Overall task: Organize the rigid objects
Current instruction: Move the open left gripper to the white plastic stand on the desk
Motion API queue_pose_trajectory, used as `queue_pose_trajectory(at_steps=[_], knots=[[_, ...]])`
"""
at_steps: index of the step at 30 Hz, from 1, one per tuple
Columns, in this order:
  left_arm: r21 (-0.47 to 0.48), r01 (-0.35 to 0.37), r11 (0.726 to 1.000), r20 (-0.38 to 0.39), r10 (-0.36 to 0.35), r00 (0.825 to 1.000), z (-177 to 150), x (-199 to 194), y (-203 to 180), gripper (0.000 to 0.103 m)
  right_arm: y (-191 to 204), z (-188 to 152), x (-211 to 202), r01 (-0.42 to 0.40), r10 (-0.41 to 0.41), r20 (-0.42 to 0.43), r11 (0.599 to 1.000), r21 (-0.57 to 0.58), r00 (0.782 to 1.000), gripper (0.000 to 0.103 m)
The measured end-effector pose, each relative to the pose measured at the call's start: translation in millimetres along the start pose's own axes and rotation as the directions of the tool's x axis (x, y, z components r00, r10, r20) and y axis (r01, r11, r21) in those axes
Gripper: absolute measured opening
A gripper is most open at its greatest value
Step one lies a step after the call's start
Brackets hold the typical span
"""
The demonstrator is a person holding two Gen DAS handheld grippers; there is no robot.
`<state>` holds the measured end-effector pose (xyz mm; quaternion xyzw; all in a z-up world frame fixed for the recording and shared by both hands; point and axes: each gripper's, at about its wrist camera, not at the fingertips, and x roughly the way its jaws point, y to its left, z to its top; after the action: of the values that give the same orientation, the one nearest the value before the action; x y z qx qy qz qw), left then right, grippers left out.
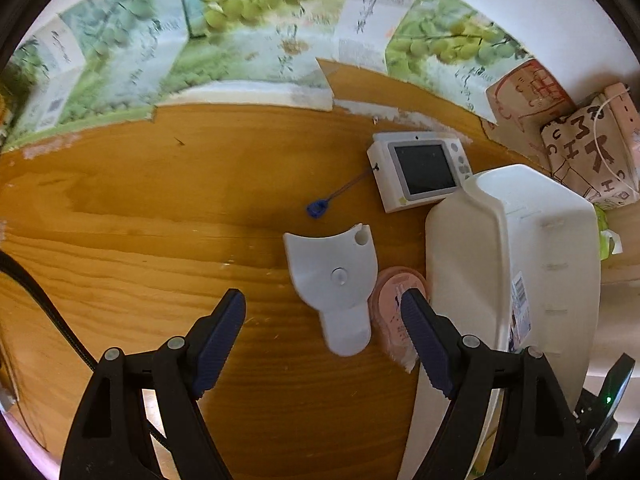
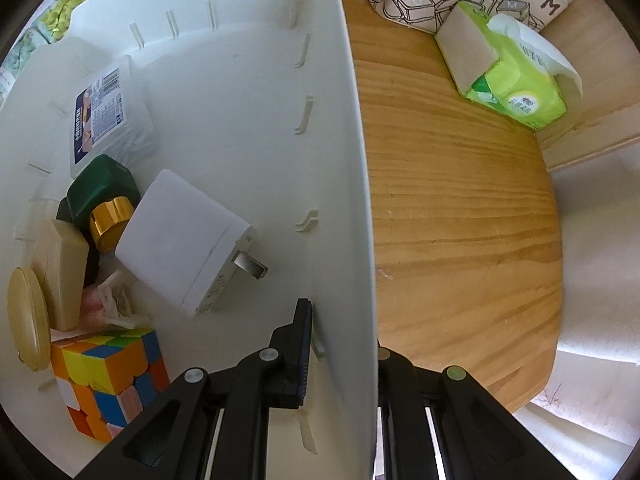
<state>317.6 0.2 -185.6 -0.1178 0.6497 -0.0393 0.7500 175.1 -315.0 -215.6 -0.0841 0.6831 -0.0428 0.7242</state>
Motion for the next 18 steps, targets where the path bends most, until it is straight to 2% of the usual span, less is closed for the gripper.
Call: queue_pose_trajectory(at_steps=[4,7,10,18], knots=[[-0.030,0.004,1.000,-0.011,-0.005,1.000,5.5,11.7,-0.5,0.082,-0.4,3.4,1.2,0.001,-0.001,-0.017,1.000,0.011,1.000,0.014],[-0.042,-0.021,0.999,-0.018,0.021,1.000,9.4,18.2,-0.8,0.082,-2.2,5.3,3.1,-0.002,0.003,-0.025,1.000,0.020,1.000,0.014],[-0.052,-0.007,0.999,-0.041,0.005,0.999,12.0,25.8,-1.1,0.081,-4.1,8.1,3.0,-0.005,0.006,-0.035,0.999,0.033,0.999,0.014],[-0.036,-0.018,0.999,-0.036,0.017,0.999,13.1,31.6,-2.5,0.078,-5.6,13.5,-0.5,-0.001,0.003,-0.050,0.999,0.035,0.999,0.015]])
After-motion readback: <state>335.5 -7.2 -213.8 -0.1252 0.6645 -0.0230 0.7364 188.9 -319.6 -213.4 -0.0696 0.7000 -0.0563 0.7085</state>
